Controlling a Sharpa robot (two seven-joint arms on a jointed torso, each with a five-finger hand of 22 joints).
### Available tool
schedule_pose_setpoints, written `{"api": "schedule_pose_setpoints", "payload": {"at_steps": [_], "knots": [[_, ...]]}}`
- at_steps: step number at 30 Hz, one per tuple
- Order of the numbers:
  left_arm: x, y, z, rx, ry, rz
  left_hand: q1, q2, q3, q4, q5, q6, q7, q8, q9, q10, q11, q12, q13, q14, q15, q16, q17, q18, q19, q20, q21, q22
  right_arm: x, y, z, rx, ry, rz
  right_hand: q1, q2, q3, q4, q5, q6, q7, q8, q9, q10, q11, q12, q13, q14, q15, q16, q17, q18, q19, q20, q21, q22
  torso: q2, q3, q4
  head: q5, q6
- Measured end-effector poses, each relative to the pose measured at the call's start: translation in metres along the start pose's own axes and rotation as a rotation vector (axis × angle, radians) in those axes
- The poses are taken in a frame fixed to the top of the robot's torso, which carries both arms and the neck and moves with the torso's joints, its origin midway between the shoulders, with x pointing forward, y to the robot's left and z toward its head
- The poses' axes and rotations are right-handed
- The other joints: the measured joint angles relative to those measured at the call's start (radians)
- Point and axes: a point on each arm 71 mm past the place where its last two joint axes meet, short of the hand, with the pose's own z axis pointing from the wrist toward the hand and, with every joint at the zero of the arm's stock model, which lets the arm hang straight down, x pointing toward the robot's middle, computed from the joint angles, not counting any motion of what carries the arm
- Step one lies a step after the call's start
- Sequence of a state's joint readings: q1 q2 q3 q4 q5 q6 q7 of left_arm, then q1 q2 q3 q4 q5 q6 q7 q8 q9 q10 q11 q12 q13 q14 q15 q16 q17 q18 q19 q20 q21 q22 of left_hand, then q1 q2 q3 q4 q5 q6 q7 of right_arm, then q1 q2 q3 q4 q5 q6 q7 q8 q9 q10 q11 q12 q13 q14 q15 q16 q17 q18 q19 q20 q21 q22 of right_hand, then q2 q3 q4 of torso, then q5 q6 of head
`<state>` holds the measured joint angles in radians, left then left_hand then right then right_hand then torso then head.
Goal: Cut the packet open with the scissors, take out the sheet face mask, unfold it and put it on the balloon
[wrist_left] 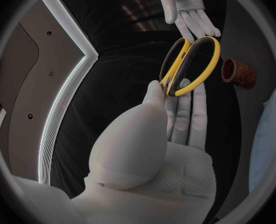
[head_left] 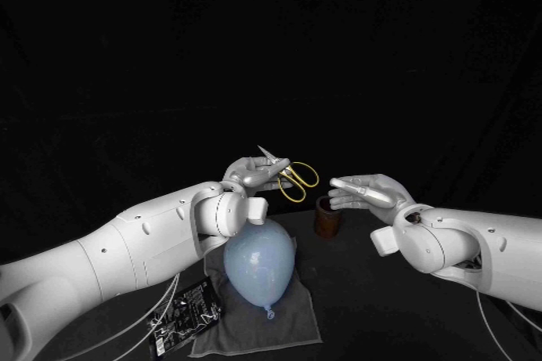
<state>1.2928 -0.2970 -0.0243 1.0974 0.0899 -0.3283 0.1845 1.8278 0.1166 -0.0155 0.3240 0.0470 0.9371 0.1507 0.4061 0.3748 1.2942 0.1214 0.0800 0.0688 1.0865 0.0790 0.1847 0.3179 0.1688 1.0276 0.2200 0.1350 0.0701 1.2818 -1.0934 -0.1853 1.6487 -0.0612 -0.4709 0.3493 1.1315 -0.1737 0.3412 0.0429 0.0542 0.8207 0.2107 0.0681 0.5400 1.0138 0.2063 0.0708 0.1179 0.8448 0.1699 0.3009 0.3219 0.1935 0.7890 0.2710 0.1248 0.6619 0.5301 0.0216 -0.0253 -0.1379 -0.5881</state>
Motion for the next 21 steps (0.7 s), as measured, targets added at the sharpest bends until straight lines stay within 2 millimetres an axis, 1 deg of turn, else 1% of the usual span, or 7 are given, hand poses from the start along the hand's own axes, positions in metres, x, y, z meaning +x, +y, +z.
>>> {"api": "schedule_pose_setpoints", "payload": {"at_steps": [4, 8, 10, 18, 19, 20, 21], "knots": [[-0.003, 0.000, 0.000, 0.004, -0.012, 0.002, 0.000, 0.000, 0.000, 0.000, 0.000, 0.000, 0.000, 0.000, 0.000, 0.002, 0.002, -0.003, 0.000, 0.004, -0.003, -0.004, 0.003, 0.000, 0.000, 0.000, 0.000, 0.000, 0.011, -0.001, -0.003, -0.004, 0.030, 0.029, 0.000, 0.000, -0.065, 0.026, -0.002, -0.044, -0.009, 0.000, -0.020, -0.046, 0.017, 0.000, -0.028, -0.048, 0.019, -0.045, -0.029, -0.017, -0.040, 0.014, -0.048, -0.052, 0.000, 0.0000, 0.0004, -0.005, 0.002], [-0.004, -0.001, 0.000, 0.006, -0.019, 0.004, -0.002, -0.002, 0.004, 0.002, 0.000, 0.000, 0.000, 0.000, 0.000, 0.004, 0.004, -0.004, 0.000, 0.006, -0.002, -0.004, 0.003, 0.000, 0.000, 0.000, 0.000, 0.000, 0.023, -0.003, -0.004, -0.006, 0.058, 0.051, 0.026, 0.017, -0.118, 0.041, -0.002, -0.073, -0.015, 0.000, -0.036, -0.076, 0.027, 0.000, -0.047, -0.072, 0.034, -0.075, -0.053, -0.017, -0.073, 0.015, -0.061, -0.095, 0.000, -0.0001, 0.0006, -0.010, 0.002], [-0.005, -0.001, -0.001, 0.007, -0.022, 0.005, -0.033, -0.033, 0.084, 0.002, 0.000, 0.000, -0.001, 0.006, 0.000, 0.004, 0.003, -0.005, 0.000, 0.006, -0.002, -0.012, 0.009, 0.000, 0.004, -0.004, 0.000, 0.000, 0.030, -0.004, -0.003, -0.008, 0.069, 0.060, 0.043, 0.024, -0.142, 0.046, -0.002, -0.084, -0.017, 0.000, -0.043, -0.088, 0.028, 0.000, -0.051, -0.081, 0.035, -0.084, -0.063, -0.032, -0.083, 0.017, -0.061, -0.115, 0.000, -0.0001, 0.0010, -0.011, 0.002], [-0.004, -0.001, -0.002, 0.007, -0.019, 0.005, -0.037, -0.037, 0.101, 0.001, -0.001, -0.001, -0.003, 0.008, 0.000, 0.006, 0.002, -0.007, 0.000, 0.006, -0.002, -0.012, 0.009, -0.001, 0.004, -0.004, 0.000, 0.000, 0.043, -0.005, 0.005, -0.015, 0.080, 0.078, 0.091, 0.063, -0.163, 0.045, -0.002, -0.084, -0.017, 0.000, -0.054, -0.092, 0.032, 0.007, -0.051, -0.081, 0.035, -0.086, -0.077, -0.032, -0.083, 0.017, -0.061, -0.144, 0.001, 0.0000, 0.0024, -0.013, 0.001], [-0.004, -0.001, -0.002, 0.006, -0.018, 0.005, -0.063, -0.064, 0.110, 0.001, -0.001, 0.000, -0.003, 0.009, 0.000, 0.008, 0.004, -0.007, 0.000, 0.011, -0.001, -0.020, 0.017, -0.005, 0.004, -0.004, 0.003, 0.000, 0.043, -0.006, 0.006, -0.015, 0.078, 0.079, 0.098, 0.070, -0.166, 0.048, -0.002, -0.083, -0.017, 0.000, -0.055, -0.092, 0.032, 0.007, -0.051, -0.081, 0.035, -0.086, -0.078, -0.032, -0.083, 0.017, -0.061, -0.148, 0.001, 0.0000, 0.0023, -0.012, 0.001], [-0.004, -0.001, -0.002, 0.006, -0.018, 0.005, -0.111, -0.111, 0.258, -0.018, -0.001, 0.003, -0.006, 0.012, 0.035, 0.025, -0.004, -0.008, 0.000, 0.020, -0.002, -0.029, 0.027, -0.005, 0.004, -0.004, 0.007, 0.000, 0.043, -0.006, 0.007, -0.016, 0.075, 0.080, 0.105, 0.077, -0.169, 0.045, -0.002, -0.083, -0.017, 0.000, -0.056, -0.092, 0.032, 0.010, -0.051, -0.081, 0.035, -0.086, -0.080, -0.032, -0.083, 0.017, -0.061, -0.152, 0.001, -0.0001, 0.0023, -0.012, 0.000], [-0.004, -0.001, -0.002, 0.006, -0.017, 0.004, -0.128, -0.129, 0.290, -0.005, -0.001, 0.003, -0.006, 0.012, 0.060, 0.025, -0.004, -0.008, 0.000, 0.020, -0.002, -0.031, 0.032, -0.002, 0.004, -0.004, 0.007, 0.000, 0.044, -0.006, 0.008, -0.017, 0.071, 0.080, 0.111, 0.083, -0.170, 0.044, -0.002, -0.083, -0.017, 0.000, -0.057, -0.092, 0.032, 0.013, -0.051, -0.080, 0.035, -0.086, -0.081, -0.032, -0.083, 0.017, -0.061, -0.156, 0.001, -0.0001, 0.0020, -0.011, 0.000]]}}
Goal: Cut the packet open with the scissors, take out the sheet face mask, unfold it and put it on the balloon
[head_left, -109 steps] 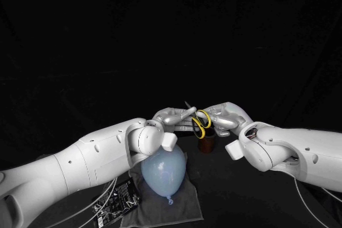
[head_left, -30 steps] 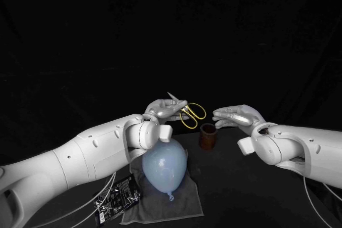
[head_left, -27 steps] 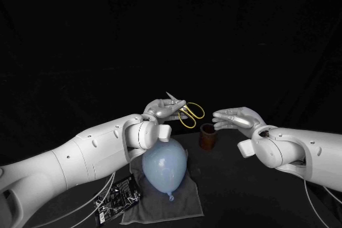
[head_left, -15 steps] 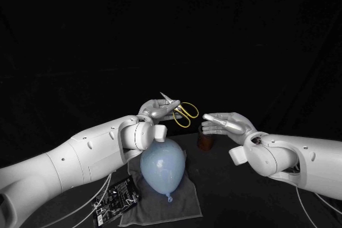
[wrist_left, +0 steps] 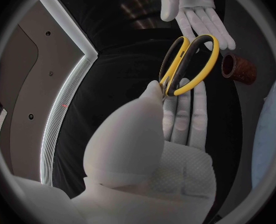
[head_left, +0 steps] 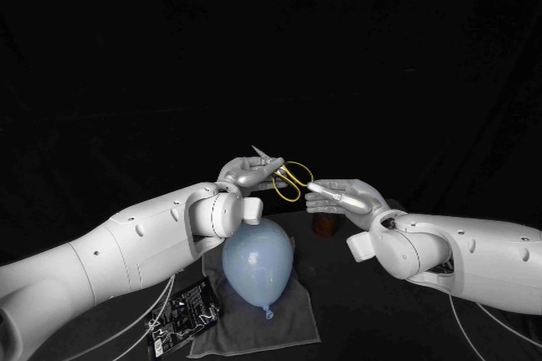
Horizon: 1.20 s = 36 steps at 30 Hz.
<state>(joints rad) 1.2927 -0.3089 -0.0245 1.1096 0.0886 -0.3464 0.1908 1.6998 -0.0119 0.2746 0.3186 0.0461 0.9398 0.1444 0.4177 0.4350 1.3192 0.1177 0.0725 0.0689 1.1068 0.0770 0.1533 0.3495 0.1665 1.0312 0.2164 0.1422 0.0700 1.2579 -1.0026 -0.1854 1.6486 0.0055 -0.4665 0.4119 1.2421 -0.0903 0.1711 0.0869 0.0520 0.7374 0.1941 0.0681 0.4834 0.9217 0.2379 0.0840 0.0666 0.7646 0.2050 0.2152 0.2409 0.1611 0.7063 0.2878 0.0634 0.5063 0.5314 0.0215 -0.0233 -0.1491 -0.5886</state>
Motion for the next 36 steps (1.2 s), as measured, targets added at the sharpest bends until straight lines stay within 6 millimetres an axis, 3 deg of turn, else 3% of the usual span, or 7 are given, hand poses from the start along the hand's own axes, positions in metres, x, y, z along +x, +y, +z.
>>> {"api": "schedule_pose_setpoints", "payload": {"at_steps": [4, 12, 15, 18, 27, 32, 36], "knots": [[0.000, 0.000, 0.000, 0.000, 0.001, 0.000, -0.003, -0.004, 0.031, -0.001, 0.000, 0.000, 0.000, 0.000, 0.013, 0.000, 0.000, 0.000, 0.001, 0.000, 0.000, 0.000, 0.002, 0.007, 0.000, 0.000, 0.000, 0.000, 0.001, 0.000, 0.002, -0.005, -0.009, 0.003, 0.020, 0.020, -0.003, -0.003, 0.000, 0.002, 0.000, 0.005, -0.003, 0.000, 0.000, 0.007, 0.000, 0.012, -0.003, 0.000, -0.004, 0.000, 0.003, -0.002, 0.000, -0.011, 0.000, 0.0000, -0.0004, 0.001, -0.001], [0.000, 0.000, 0.000, -0.001, 0.001, 0.001, -0.010, -0.010, 0.032, 0.000, 0.000, 0.000, 0.000, 0.000, 0.014, 0.001, -0.001, 0.000, 0.002, 0.000, 0.000, 0.000, 0.002, 0.007, 0.000, 0.000, 0.000, 0.000, 0.010, 0.003, 0.003, -0.023, -0.007, 0.014, 0.067, 0.059, -0.015, -0.015, 0.000, 0.068, 0.010, 0.031, -0.009, 0.041, -0.033, 0.029, 0.000, 0.055, -0.025, 0.006, -0.014, -0.002, 0.030, 0.000, 0.006, -0.039, -0.001, 0.0001, -0.0016, 0.002, -0.002], [0.002, 0.000, 0.000, -0.001, 0.003, 0.001, -0.035, -0.035, 0.092, -0.018, -0.003, 0.000, 0.000, 0.000, 0.035, 0.002, -0.002, 0.000, 0.002, 0.000, 0.000, -0.006, 0.012, 0.007, 0.000, 0.000, 0.000, 0.000, 0.012, 0.005, 0.004, -0.031, -0.006, 0.017, 0.081, 0.073, -0.015, -0.015, 0.000, 0.097, 0.015, 0.044, -0.013, 0.068, -0.040, 0.039, 0.000, 0.072, -0.029, 0.011, -0.018, -0.003, 0.033, -0.003, 0.006, -0.050, -0.001, -0.0004, -0.0016, 0.002, -0.001], [0.002, 0.000, 0.000, -0.001, 0.004, 0.001, -0.037, -0.037, 0.093, -0.017, -0.004, 0.000, 0.000, 0.000, 0.040, 0.002, -0.002, 0.000, 0.002, 0.000, 0.000, -0.006, 0.013, 0.007, 0.000, 0.000, 0.000, 0.000, 0.015, 0.006, 0.004, -0.036, -0.003, 0.021, 0.087, 0.080, -0.015, -0.015, 0.000, 0.112, 0.022, 0.044, -0.017, 0.083, -0.047, 0.044, 0.000, 0.083, -0.033, 0.012, -0.019, 0.009, 0.033, -0.003, 0.006, -0.057, -0.001, -0.0005, -0.0016, 0.004, -0.001], [0.002, 0.000, 0.000, 0.002, 0.004, 0.003, -0.044, -0.044, 0.099, -0.020, 0.001, -0.001, 0.000, 0.000, 0.043, 0.004, -0.004, 0.000, 0.003, 0.001, 0.002, -0.006, 0.013, 0.006, 0.000, 0.000, 0.000, 0.000, 0.017, 0.008, 0.004, -0.043, -0.018, 0.034, 0.111, 0.104, -0.007, -0.009, 0.000, 0.146, 0.031, 0.044, -0.034, 0.115, -0.061, 0.047, -0.001, 0.111, -0.046, 0.019, -0.025, 0.009, 0.055, -0.008, 0.006, -0.072, -0.001, -0.0004, -0.0009, 0.005, -0.001], [0.002, -0.001, 0.000, 0.005, 0.006, 0.005, -0.046, -0.047, 0.099, -0.020, 0.001, -0.001, 0.000, 0.000, 0.043, 0.007, -0.007, 0.000, 0.003, 0.001, 0.002, -0.006, 0.014, 0.006, 0.000, 0.000, 0.000, 0.000, 0.017, 0.009, 0.004, -0.046, -0.032, 0.040, 0.136, 0.141, 0.032, -0.014, 0.000, 0.174, 0.019, 0.051, -0.044, 0.138, -0.074, 0.052, -0.002, 0.124, -0.052, 0.020, -0.027, 0.009, 0.067, -0.013, 0.006, -0.080, -0.001, -0.0004, -0.0011, 0.005, -0.001], [0.003, -0.001, 0.000, 0.006, 0.009, 0.007, -0.046, -0.046, 0.099, -0.020, 0.000, -0.001, 0.000, 0.000, 0.046, 0.007, -0.007, 0.000, 0.003, 0.001, 0.002, -0.006, 0.014, 0.005, 0.000, 0.000, 0.000, 0.000, 0.017, 0.010, 0.005, -0.048, -0.042, 0.044, 0.171, 0.175, 0.115, -0.031, 0.000, 0.209, 0.009, 0.059, -0.053, 0.178, -0.084, 0.051, -0.003, 0.161, -0.063, 0.035, -0.028, 0.008, 0.096, -0.022, 0.020, -0.086, -0.001, 0.0000, -0.0011, 0.007, -0.001]]}}
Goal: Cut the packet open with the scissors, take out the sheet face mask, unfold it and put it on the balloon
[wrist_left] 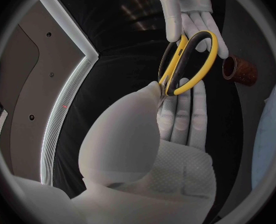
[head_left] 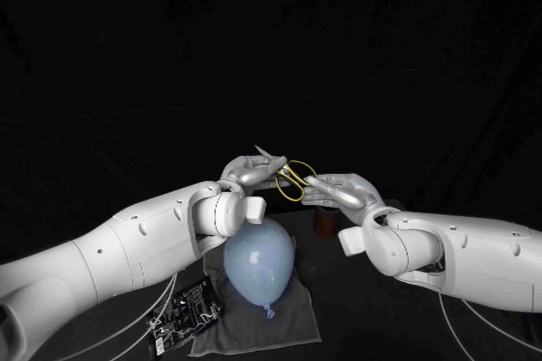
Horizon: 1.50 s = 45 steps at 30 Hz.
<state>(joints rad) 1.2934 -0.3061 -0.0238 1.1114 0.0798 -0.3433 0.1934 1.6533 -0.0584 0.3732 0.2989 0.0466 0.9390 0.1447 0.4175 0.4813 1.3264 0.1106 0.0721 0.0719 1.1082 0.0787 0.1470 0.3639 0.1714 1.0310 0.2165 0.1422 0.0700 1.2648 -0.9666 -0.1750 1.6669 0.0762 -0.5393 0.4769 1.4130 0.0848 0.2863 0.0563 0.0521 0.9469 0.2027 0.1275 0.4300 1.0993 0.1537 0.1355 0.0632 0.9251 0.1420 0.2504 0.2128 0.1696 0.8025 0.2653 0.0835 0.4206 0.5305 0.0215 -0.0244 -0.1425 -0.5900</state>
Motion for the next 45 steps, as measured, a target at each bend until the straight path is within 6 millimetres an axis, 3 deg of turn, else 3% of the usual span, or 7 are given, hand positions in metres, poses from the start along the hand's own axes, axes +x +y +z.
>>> {"api": "schedule_pose_setpoints", "payload": {"at_steps": [7, 12, 18, 25, 30, 34, 45], "knots": [[0.002, 0.000, -0.001, 0.001, 0.012, 0.002, 0.000, 0.000, 0.001, 0.001, 0.000, 0.000, 0.000, 0.000, 0.000, 0.000, 0.000, -0.006, -0.001, 0.000, 0.000, 0.000, 0.000, -0.001, 0.000, 0.000, 0.000, 0.000, -0.001, 0.002, 0.002, -0.006, -0.021, 0.003, -0.013, -0.022, 0.189, -0.072, -0.009, 0.049, -0.011, 0.025, -0.001, 0.068, -0.007, -0.012, -0.002, 0.058, -0.018, 0.001, -0.003, -0.001, 0.026, -0.024, 0.039, 0.021, 0.000, 0.0000, -0.0003, 0.000, -0.002], [0.003, 0.000, -0.001, 0.003, 0.020, 0.003, 0.000, 0.000, 0.003, 0.003, 0.000, 0.000, 0.000, 0.000, 0.000, 0.000, 0.000, -0.003, -0.002, 0.000, 0.000, 0.000, 0.001, -0.001, 0.000, 0.000, 0.000, 0.000, -0.001, 0.002, 0.002, -0.007, -0.036, 0.002, -0.066, -0.036, 0.256, -0.098, -0.012, 0.067, -0.020, 0.043, 0.005, 0.100, -0.010, -0.021, -0.002, 0.086, -0.027, 0.001, -0.003, -0.001, 0.028, -0.029, 0.077, 0.060, 0.000, 0.0001, -0.0005, 0.000, -0.003], [0.003, 0.000, -0.001, 0.005, 0.032, 0.005, -0.011, -0.001, 0.007, 0.007, 0.000, -0.001, 0.000, -0.002, 0.003, 0.000, 0.000, -0.003, -0.002, -0.002, 0.002, -0.006, 0.002, -0.002, -0.002, 0.002, 0.000, 0.000, -0.002, 0.003, 0.003, -0.007, -0.053, -0.003, -0.091, -0.033, 0.268, -0.109, -0.006, 0.076, -0.028, 0.051, 0.012, 0.123, -0.016, -0.026, -0.001, 0.109, -0.034, 0.001, -0.002, -0.002, 0.019, -0.038, 0.108, 0.097, 0.000, 0.0000, -0.0006, -0.001, -0.004], [0.003, -0.001, -0.002, 0.011, 0.050, 0.020, -0.058, -0.025, 0.073, -0.054, -0.001, -0.038, 0.023, -0.035, 0.000, -0.042, -0.003, -0.009, -0.006, -0.057, 0.024, -0.040, 0.002, -0.002, -0.050, 0.030, -0.026, -0.006, -0.007, 0.005, 0.005, -0.011, -0.075, -0.008, -0.110, -0.033, 0.287, -0.128, -0.006, 0.081, -0.033, 0.059, 0.016, 0.128, -0.015, -0.032, 0.001, 0.115, -0.037, -0.003, 0.001, -0.008, 0.015, -0.042, 0.124, 0.117, 0.000, -0.0006, -0.0006, -0.003, -0.005], [0.003, -0.002, -0.003, 0.020, 0.063, 0.045, -0.125, -0.089, 0.067, -0.028, 0.000, -0.111, 0.054, -0.109, -0.045, -0.221, 0.051, -0.014, -0.012, -0.136, 0.063, -0.079, -0.009, -0.002, -0.122, 0.067, -0.067, -0.006, -0.012, 0.011, 0.009, -0.022, -0.095, -0.014, -0.127, -0.034, 0.305, -0.146, -0.006, 0.084, -0.036, 0.066, 0.020, 0.136, -0.014, -0.038, -0.001, 0.124, -0.038, -0.003, 0.003, -0.008, 0.012, -0.045, 0.136, 0.130, -0.001, -0.0010, -0.0006, -0.005, -0.005], [-0.002, -0.002, -0.004, 0.028, 0.058, 0.075, -0.199, -0.138, -0.012, -0.015, 0.000, -0.212, 0.021, -0.179, -0.086, -0.381, 0.108, -0.014, -0.011, -0.242, 0.109, -0.085, -0.036, -0.003, -0.215, 0.074, -0.079, -0.007, -0.019, 0.016, 0.011, -0.032, -0.117, -0.018, -0.132, -0.035, 0.317, -0.158, -0.006, 0.084, -0.037, 0.066, 0.023, 0.136, -0.014, -0.040, 0.000, 0.124, -0.038, -0.003, 0.004, -0.008, 0.012, -0.045, 0.141, 0.136, -0.001, -0.0011, -0.0003, -0.006, -0.005], [-0.019, -0.003, -0.003, 0.031, 0.023, 0.131, -0.207, -0.127, -0.203, -0.014, 0.000, -0.360, 0.026, -0.259, -0.168, -0.485, 0.142, -0.008, -0.009, -0.332, 0.142, -0.085, -0.077, -0.033, -0.405, 0.075, -0.083, -0.014, -0.035, 0.029, 0.016, -0.059, -0.170, -0.031, -0.140, -0.040, 0.331, -0.173, -0.008, 0.084, -0.037, 0.073, 0.029, 0.152, -0.020, -0.041, 0.001, 0.133, -0.041, -0.003, 0.007, -0.010, -0.002, -0.046, 0.154, 0.154, 0.000, -0.0006, -0.0006, -0.009, -0.007]]}}
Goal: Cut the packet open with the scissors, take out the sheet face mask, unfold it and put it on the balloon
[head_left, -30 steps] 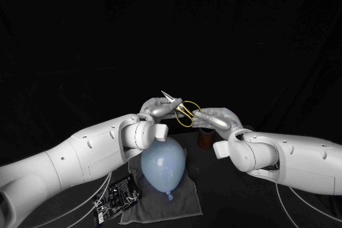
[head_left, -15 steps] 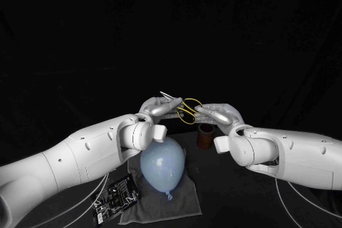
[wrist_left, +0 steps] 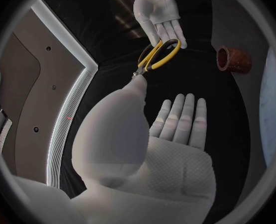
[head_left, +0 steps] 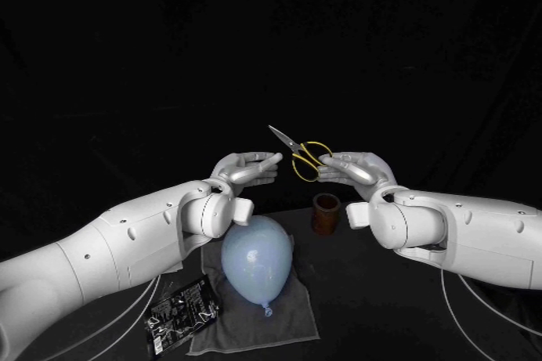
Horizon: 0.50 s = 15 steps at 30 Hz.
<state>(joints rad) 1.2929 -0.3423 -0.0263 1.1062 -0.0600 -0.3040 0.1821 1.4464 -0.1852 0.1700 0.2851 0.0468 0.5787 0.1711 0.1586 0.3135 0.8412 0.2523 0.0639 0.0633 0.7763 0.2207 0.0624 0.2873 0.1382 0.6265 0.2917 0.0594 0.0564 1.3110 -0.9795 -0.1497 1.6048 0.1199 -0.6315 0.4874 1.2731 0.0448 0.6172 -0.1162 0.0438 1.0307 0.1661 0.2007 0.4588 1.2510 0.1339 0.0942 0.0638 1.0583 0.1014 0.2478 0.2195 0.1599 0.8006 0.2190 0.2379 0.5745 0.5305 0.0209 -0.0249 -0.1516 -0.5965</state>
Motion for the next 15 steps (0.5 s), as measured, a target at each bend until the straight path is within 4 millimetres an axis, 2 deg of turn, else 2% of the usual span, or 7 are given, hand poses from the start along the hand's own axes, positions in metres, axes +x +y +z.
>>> {"api": "schedule_pose_setpoints", "payload": {"at_steps": [3, 6, 8, 9, 15], "knots": [[-0.011, 0.001, -0.001, -0.007, -0.020, 0.009, 0.028, 0.028, -0.103, 0.004, 0.000, -0.014, -0.005, -0.008, -0.012, -0.014, 0.003, 0.000, 0.001, -0.015, 0.001, 0.004, -0.014, 0.000, -0.005, -0.002, 0.000, 0.000, -0.007, 0.004, 0.004, -0.011, -0.019, -0.007, -0.006, 0.001, 0.001, -0.001, 0.000, 0.000, 0.000, 0.000, 0.005, 0.000, 0.000, 0.000, 0.000, 0.000, 0.000, 0.000, 0.001, -0.004, -0.001, 0.001, 0.000, 0.004, 0.000, 0.0001, 0.0000, -0.001, 0.000], [-0.023, 0.002, -0.004, -0.011, -0.041, 0.014, 0.043, 0.043, -0.160, 0.006, 0.000, -0.014, -0.005, -0.008, -0.018, -0.021, 0.007, 0.000, 0.001, -0.024, 0.002, 0.004, -0.021, 0.000, -0.005, -0.002, 0.000, 0.000, -0.016, 0.008, 0.008, -0.019, -0.040, -0.019, -0.007, 0.001, 0.007, -0.007, -0.002, 0.000, 0.000, 0.004, 0.005, 0.002, -0.001, 0.000, 0.000, 0.000, 0.000, -0.005, 0.001, 0.009, -0.005, -0.003, 0.008, 0.010, -0.001, 0.0004, -0.0012, -0.003, 0.000], [-0.035, 0.002, -0.007, -0.012, -0.055, 0.017, 0.048, 0.052, -0.182, 0.006, 0.000, -0.015, -0.003, -0.008, -0.018, -0.023, 0.005, 0.003, 0.001, -0.010, 0.000, 0.015, -0.020, 0.000, 0.019, -0.003, 0.006, 0.002, -0.025, 0.012, 0.012, -0.025, -0.056, -0.037, -0.007, 0.001, 0.007, -0.007, -0.002, 0.000, 0.000, 0.004, 0.005, 0.002, -0.001, 0.000, 0.000, 0.000, 0.000, -0.006, 0.001, 0.009, -0.006, -0.002, 0.013, 0.016, -0.001, 0.0004, -0.0016, -0.006, 0.000], [-0.041, 0.002, -0.009, -0.012, -0.063, 0.018, 0.051, 0.067, -0.190, 0.006, 0.000, -0.001, -0.003, -0.008, -0.015, -0.022, 0.004, 0.009, 0.002, 0.006, -0.004, 0.024, -0.018, 0.000, 0.054, -0.002, 0.014, 0.006, -0.030, 0.015, 0.014, -0.028, -0.064, -0.049, -0.007, 0.001, 0.008, -0.008, -0.003, 0.000, 0.000, 0.004, 0.006, 0.002, -0.001, -0.004, 0.000, 0.000, 0.000, -0.006, 0.001, 0.010, -0.012, -0.002, 0.019, 0.021, -0.001, 0.0004, -0.0017, -0.007, -0.001], [-0.085, 0.002, -0.026, 0.001, -0.120, 0.016, 0.069, 0.093, -0.214, 0.004, 0.000, 0.095, 0.010, 0.024, 0.019, 0.014, -0.020, 0.026, 0.004, 0.036, -0.021, 0.045, -0.015, 0.000, 0.146, -0.001, 0.033, 0.014, -0.065, 0.033, 0.031, -0.041, -0.088, -0.157, -0.012, 0.007, 0.004, -0.013, 0.001, -0.002, 0.001, 0.004, 0.013, 0.004, 0.001, -0.006, -0.001, 0.002, -0.002, -0.010, 0.002, 0.010, -0.019, -0.002, 0.035, 0.043, -0.001, 0.0006, -0.0018, -0.020, -0.004]]}}
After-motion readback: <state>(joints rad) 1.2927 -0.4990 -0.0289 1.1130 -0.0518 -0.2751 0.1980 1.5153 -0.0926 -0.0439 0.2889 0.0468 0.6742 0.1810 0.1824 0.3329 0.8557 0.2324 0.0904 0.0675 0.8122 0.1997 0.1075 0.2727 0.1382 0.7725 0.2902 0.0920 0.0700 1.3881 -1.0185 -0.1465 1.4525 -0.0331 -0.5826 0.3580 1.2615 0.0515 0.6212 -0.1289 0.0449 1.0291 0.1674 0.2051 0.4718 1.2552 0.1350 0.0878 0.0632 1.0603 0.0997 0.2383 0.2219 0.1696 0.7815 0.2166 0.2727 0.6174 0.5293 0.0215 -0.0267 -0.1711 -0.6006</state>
